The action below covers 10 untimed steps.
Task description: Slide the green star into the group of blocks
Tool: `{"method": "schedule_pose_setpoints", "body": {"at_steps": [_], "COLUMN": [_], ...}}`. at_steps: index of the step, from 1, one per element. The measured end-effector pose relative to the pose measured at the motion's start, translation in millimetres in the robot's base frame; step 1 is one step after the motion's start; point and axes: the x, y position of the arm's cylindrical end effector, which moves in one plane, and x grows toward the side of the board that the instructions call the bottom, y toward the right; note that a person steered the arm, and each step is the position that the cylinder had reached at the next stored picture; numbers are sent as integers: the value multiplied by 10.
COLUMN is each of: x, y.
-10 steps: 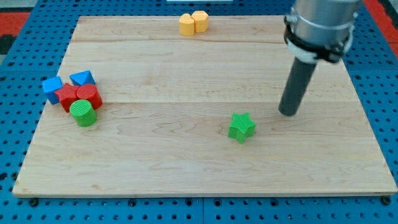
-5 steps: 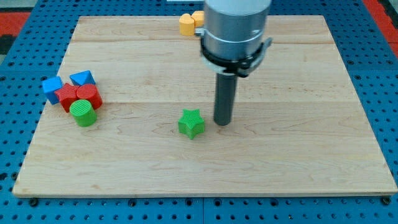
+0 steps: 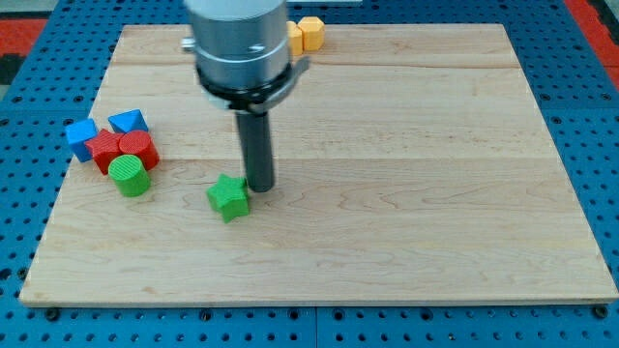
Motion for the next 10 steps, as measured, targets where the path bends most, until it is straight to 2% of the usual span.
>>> {"method": "schedule_pose_setpoints", "body": {"at_steps": [1, 2, 3, 4, 7, 8, 10], "x": [206, 282, 229, 382, 639, 632, 536], "y": [-430, -402, 364, 317, -542, -773, -1615]}}
